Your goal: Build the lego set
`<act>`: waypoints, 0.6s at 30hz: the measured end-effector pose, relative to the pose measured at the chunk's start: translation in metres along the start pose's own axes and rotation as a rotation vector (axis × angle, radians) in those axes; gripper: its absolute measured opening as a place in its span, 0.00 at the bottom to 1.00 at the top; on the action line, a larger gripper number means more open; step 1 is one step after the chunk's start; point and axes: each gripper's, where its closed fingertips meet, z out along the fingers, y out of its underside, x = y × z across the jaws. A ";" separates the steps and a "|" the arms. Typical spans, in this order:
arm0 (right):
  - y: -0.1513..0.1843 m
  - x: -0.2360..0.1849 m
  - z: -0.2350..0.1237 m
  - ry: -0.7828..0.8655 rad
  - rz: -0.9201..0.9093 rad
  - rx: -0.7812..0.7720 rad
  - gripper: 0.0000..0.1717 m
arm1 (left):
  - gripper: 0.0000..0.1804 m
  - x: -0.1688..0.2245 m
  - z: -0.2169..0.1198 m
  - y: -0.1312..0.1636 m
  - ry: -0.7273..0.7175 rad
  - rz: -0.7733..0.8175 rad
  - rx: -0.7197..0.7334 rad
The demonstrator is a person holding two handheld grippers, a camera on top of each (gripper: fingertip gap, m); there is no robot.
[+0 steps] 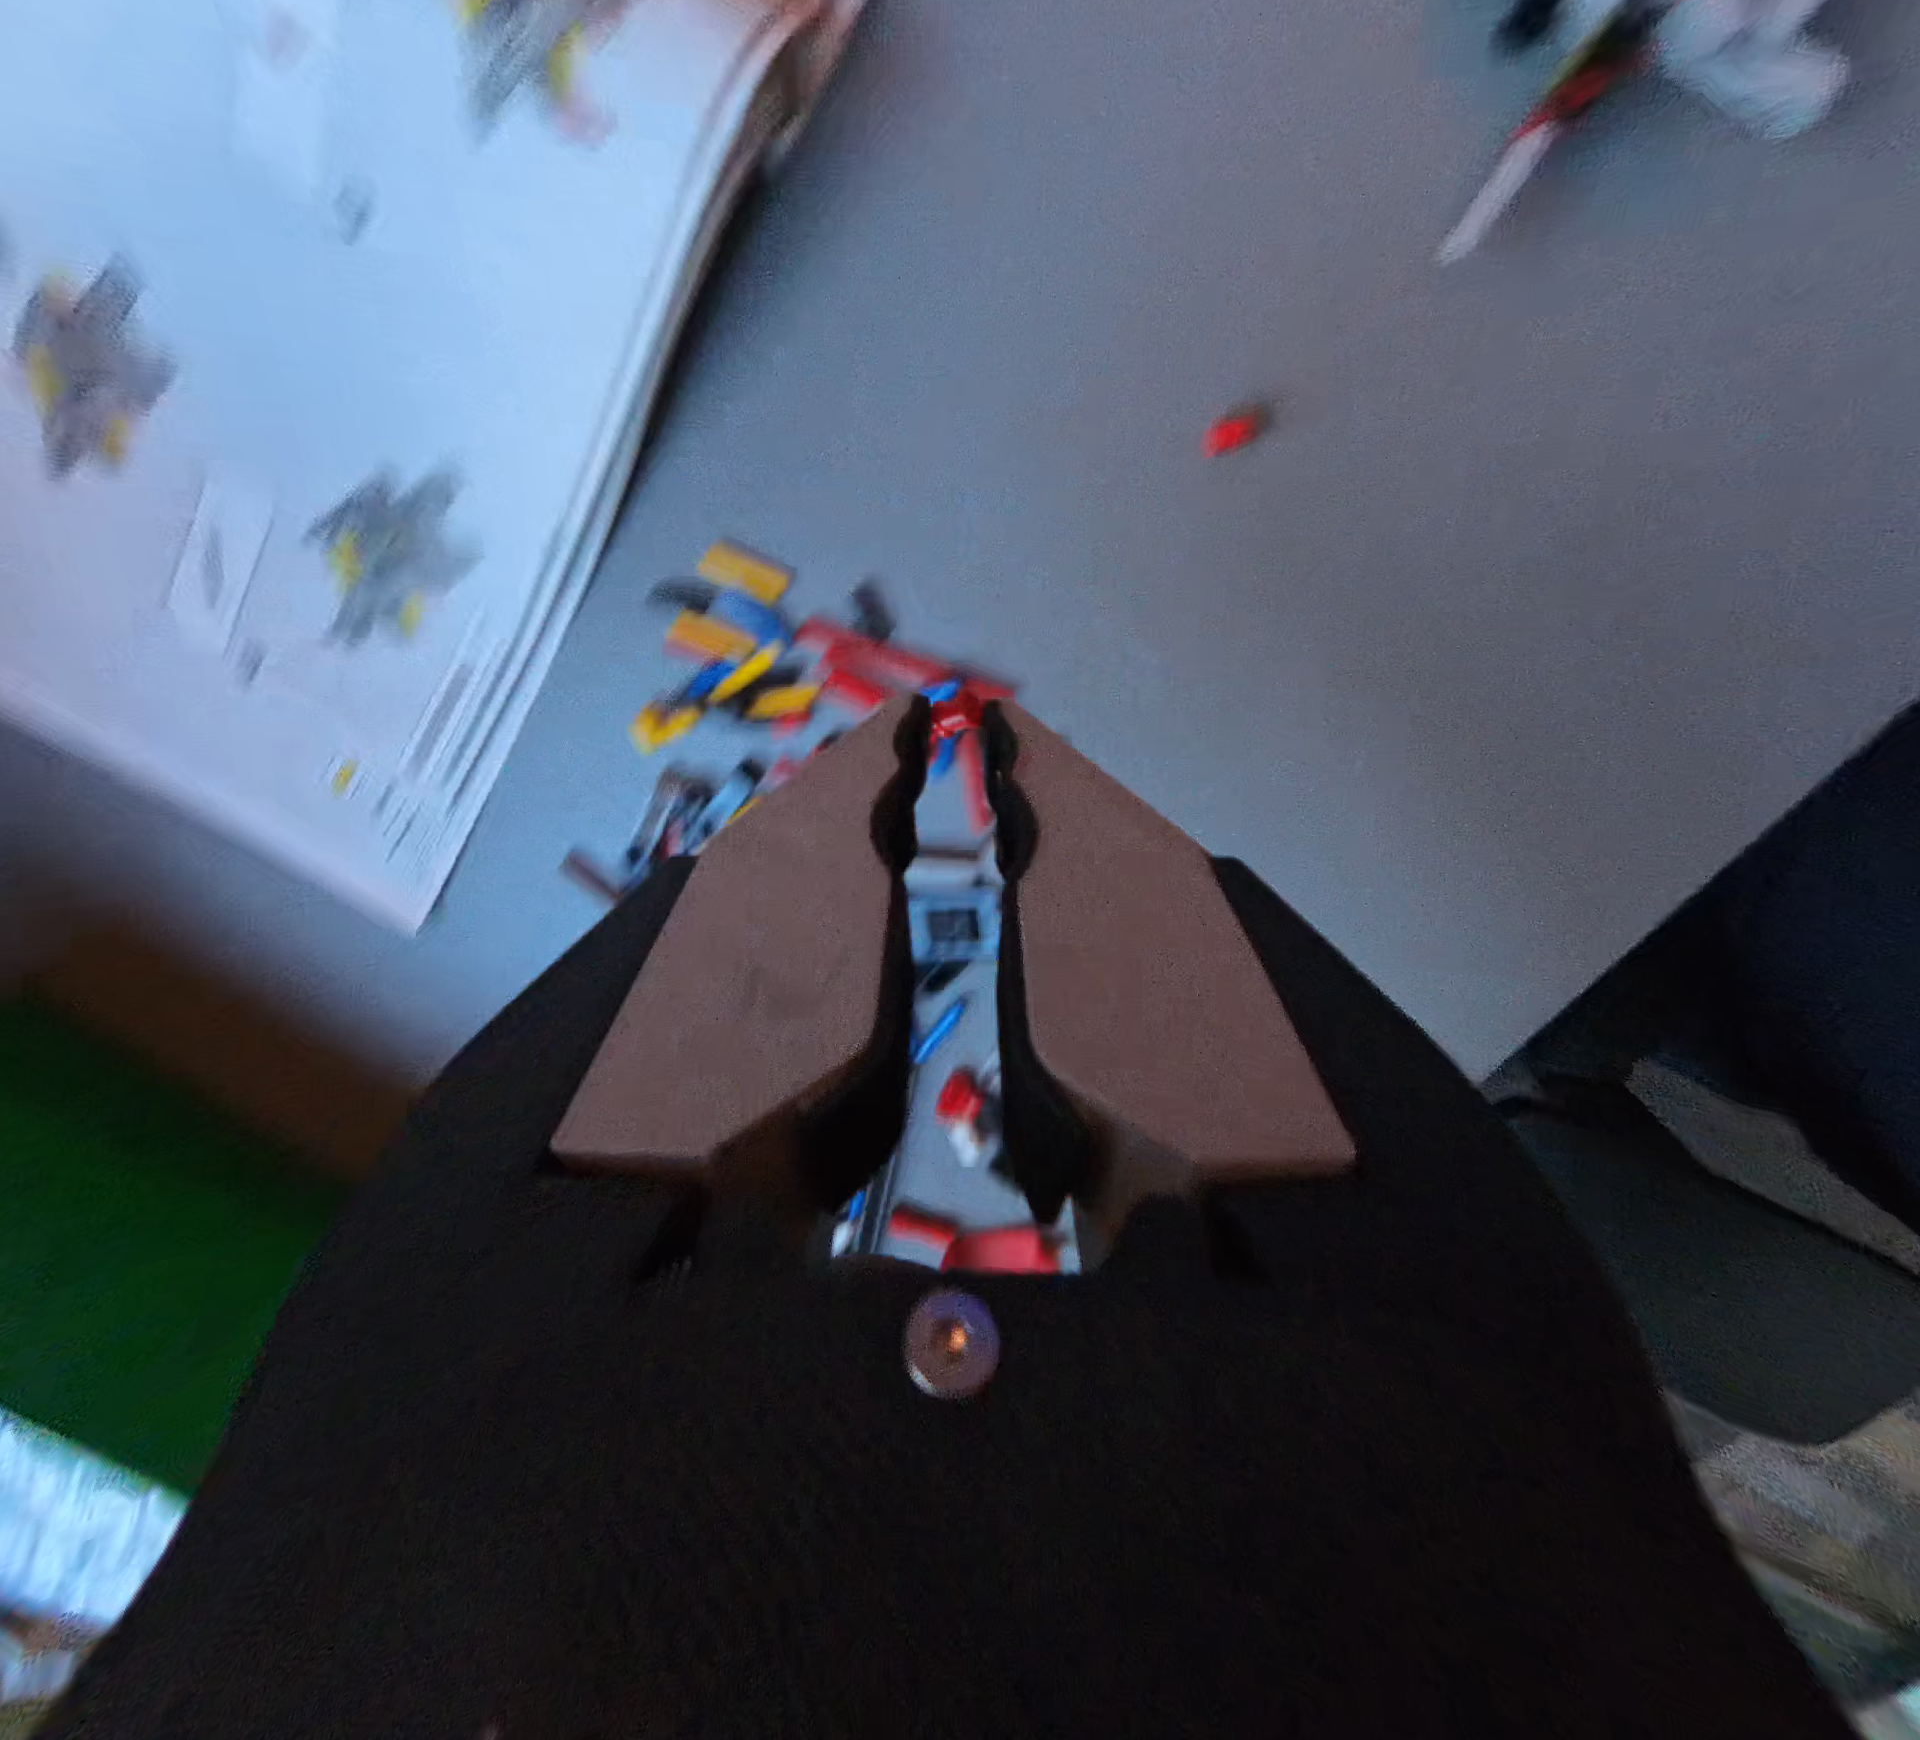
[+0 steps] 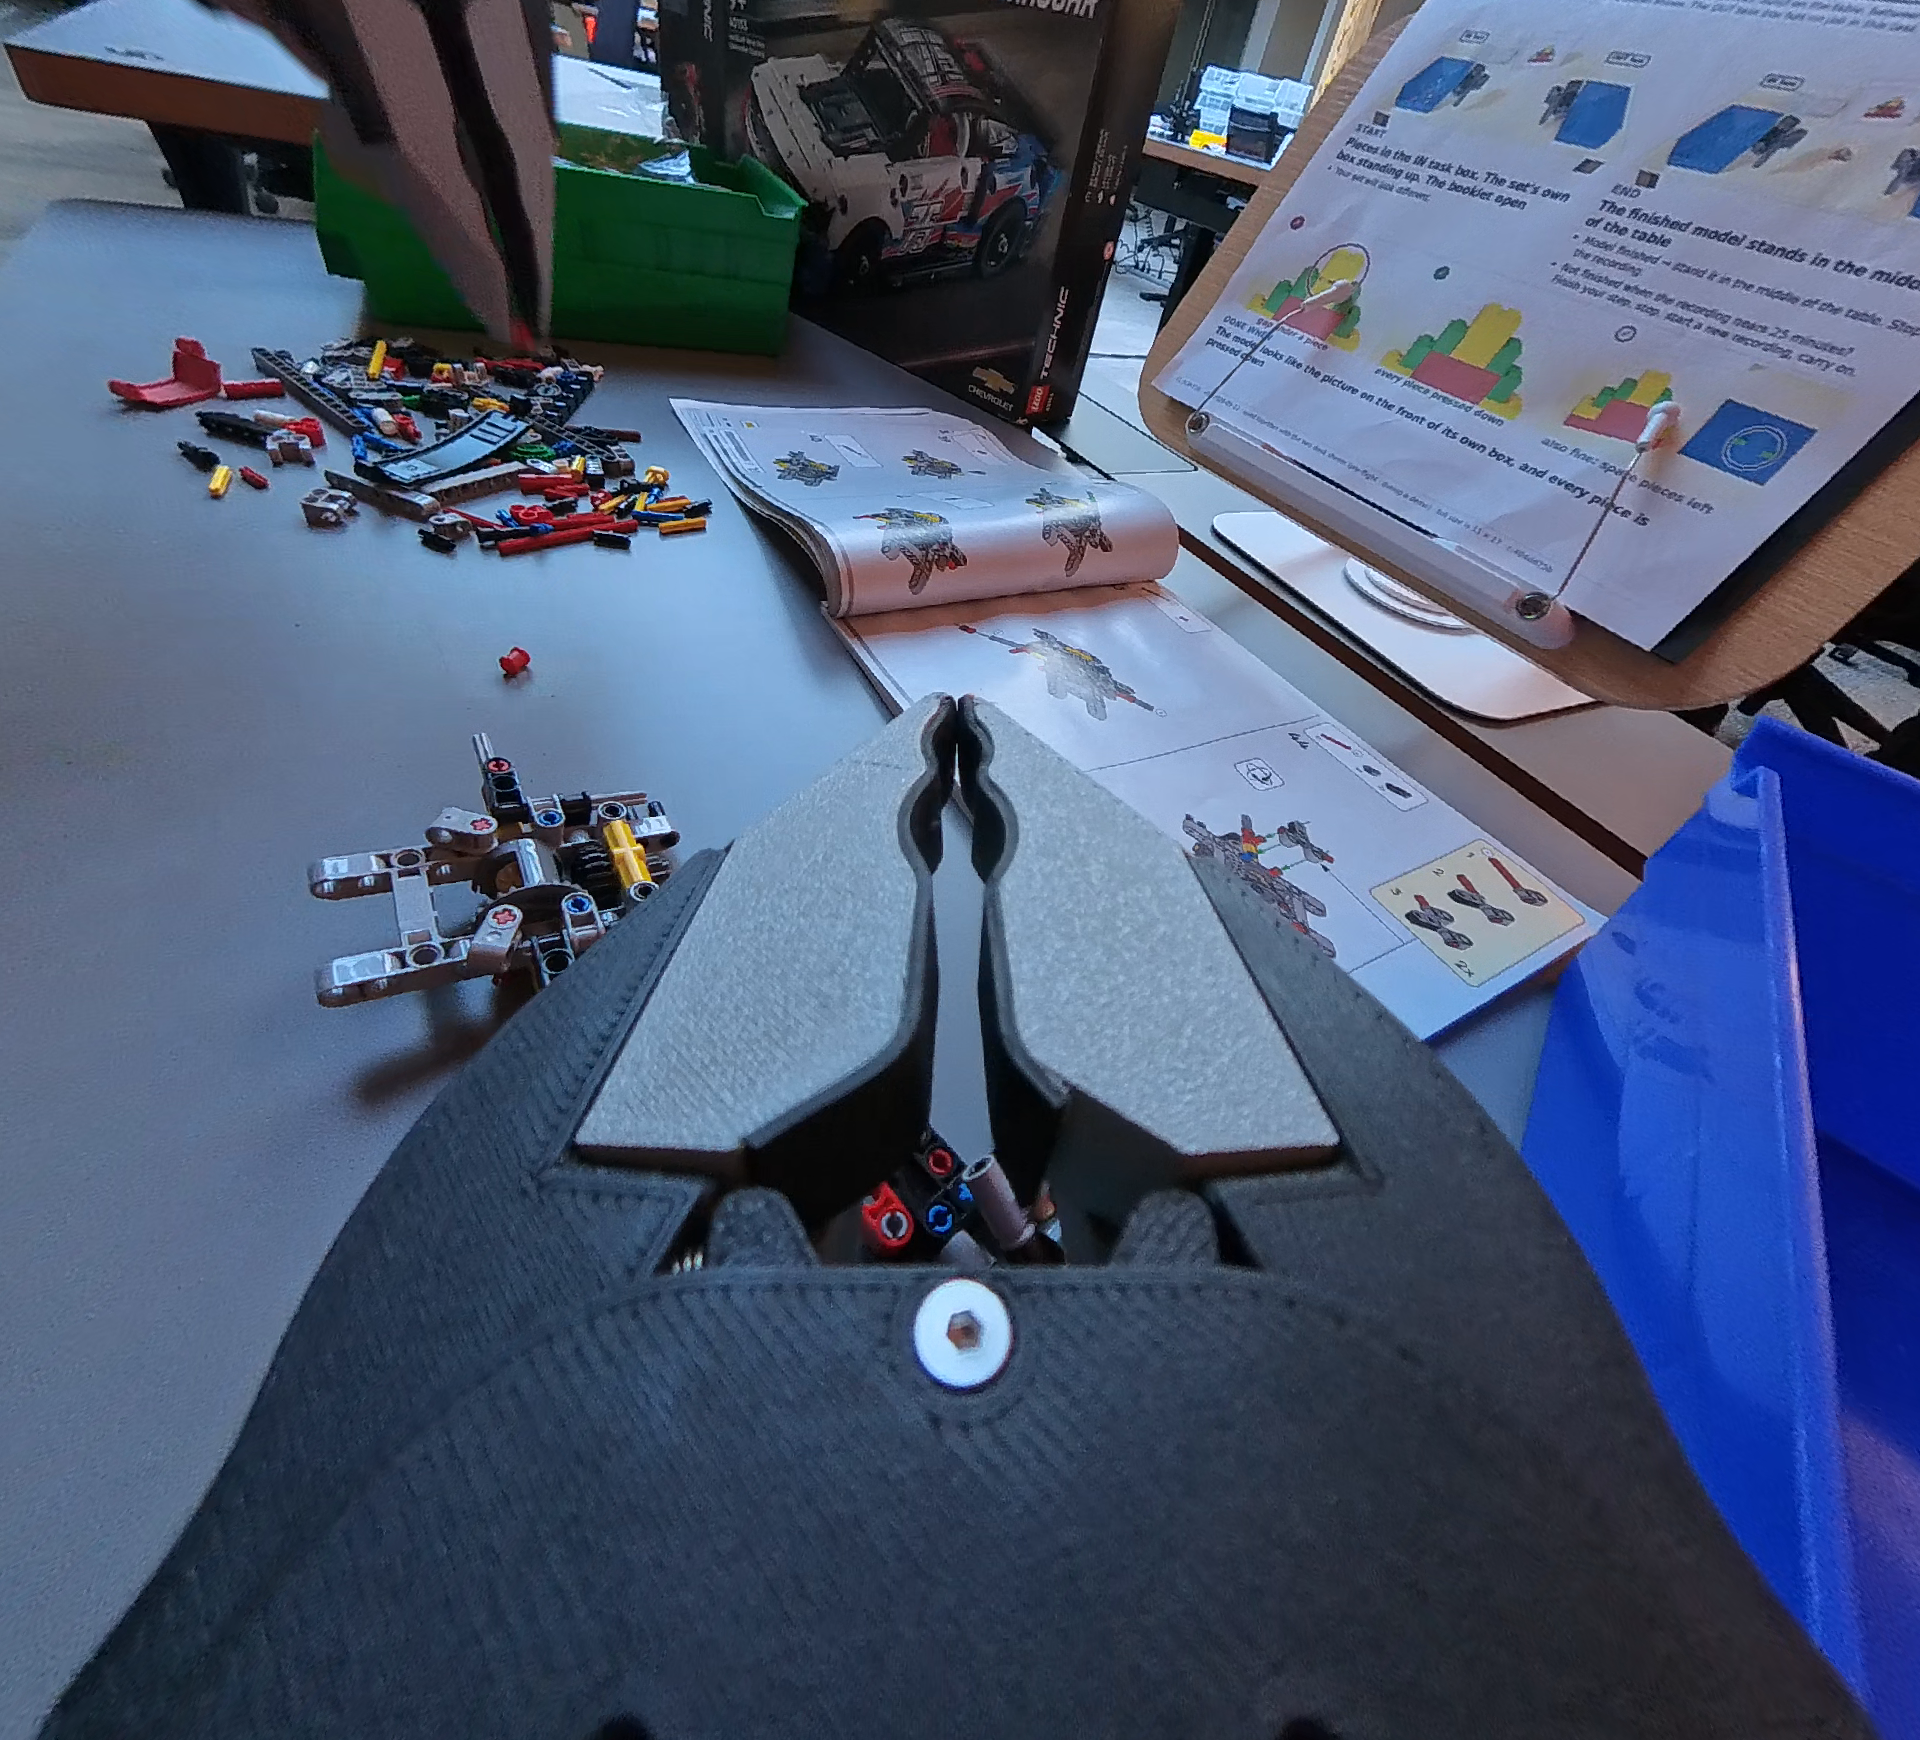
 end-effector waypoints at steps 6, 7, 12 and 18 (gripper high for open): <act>-0.005 0.000 -0.003 -0.002 -0.001 0.019 0.00 | 0.04 0.072 0.069 -0.059 0.138 0.151 -0.033; -0.006 0.000 -0.004 -0.003 -0.002 0.022 0.00 | 0.04 0.079 0.079 -0.063 0.142 0.165 -0.043; -0.009 -0.002 -0.005 -0.016 -0.007 0.031 0.00 | 0.04 0.089 0.098 -0.081 0.123 0.207 -0.044; -0.010 -0.008 -0.003 -0.034 -0.030 0.023 0.00 | 0.04 0.089 0.097 -0.081 0.116 0.239 -0.017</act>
